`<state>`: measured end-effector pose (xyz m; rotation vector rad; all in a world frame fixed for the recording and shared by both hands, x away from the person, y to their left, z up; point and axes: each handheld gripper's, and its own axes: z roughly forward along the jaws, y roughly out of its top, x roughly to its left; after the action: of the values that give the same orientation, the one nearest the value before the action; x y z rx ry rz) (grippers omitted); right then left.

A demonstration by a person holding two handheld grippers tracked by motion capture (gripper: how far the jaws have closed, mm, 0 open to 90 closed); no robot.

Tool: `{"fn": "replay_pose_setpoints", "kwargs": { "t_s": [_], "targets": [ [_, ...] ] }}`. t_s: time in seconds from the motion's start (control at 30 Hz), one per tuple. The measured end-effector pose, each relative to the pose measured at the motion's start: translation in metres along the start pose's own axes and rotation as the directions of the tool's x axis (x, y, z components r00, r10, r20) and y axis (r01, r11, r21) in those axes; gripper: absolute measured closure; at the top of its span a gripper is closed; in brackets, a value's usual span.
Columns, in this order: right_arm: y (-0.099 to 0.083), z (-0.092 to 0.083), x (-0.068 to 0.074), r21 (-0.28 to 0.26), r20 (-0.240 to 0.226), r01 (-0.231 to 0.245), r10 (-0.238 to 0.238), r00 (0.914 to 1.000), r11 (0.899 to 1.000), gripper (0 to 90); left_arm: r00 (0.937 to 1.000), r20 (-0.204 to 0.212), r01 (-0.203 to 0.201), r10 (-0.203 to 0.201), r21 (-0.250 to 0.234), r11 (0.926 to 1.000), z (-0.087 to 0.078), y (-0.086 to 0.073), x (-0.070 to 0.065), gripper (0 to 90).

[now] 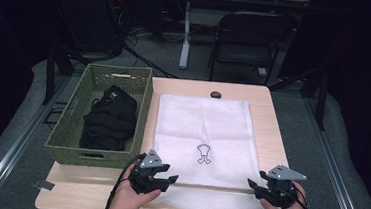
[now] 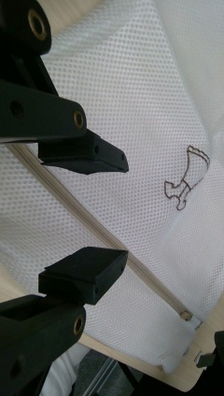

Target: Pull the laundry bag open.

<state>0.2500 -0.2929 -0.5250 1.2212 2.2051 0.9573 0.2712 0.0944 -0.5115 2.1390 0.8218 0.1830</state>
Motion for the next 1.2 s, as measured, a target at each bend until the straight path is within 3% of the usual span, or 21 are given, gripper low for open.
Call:
{"fn": "replay_pose_setpoints", "kwargs": {
  "t_s": [0.13,0.43,0.7,0.87,1.2],
  "targets": [
    [-0.002,0.000,-0.001,0.007,0.006,0.019,-0.019,0.9998,1.000,52.7,0.9997,0.015,-0.020,0.020,-0.003,0.9998,0.007,0.009,-0.006,52.8],
    [-0.009,0.008,-0.007,0.045,0.069,-0.021,0.018,0.9974,0.999,50.3,0.9994,0.027,-0.020,0.020,-0.006,0.9998,0.024,0.024,-0.016,55.2],
    [-0.013,0.012,-0.012,0.059,0.056,-0.098,0.094,0.9940,0.993,53.1,0.9994,0.035,-0.005,0.006,-0.010,0.9999,0.033,0.029,-0.019,54.7],
    [-0.015,0.014,-0.014,0.064,0.058,-0.114,0.111,0.9922,0.991,55.5,0.9990,0.044,0.010,-0.010,-0.003,0.9999,0.036,0.029,-0.018,54.3],
    [-0.021,0.019,-0.023,0.089,0.067,-0.157,0.152,0.9862,0.984,56.0,0.9982,0.060,-0.008,0.007,0.014,0.9999,0.047,0.035,-0.024,54.2]
  ]
}}
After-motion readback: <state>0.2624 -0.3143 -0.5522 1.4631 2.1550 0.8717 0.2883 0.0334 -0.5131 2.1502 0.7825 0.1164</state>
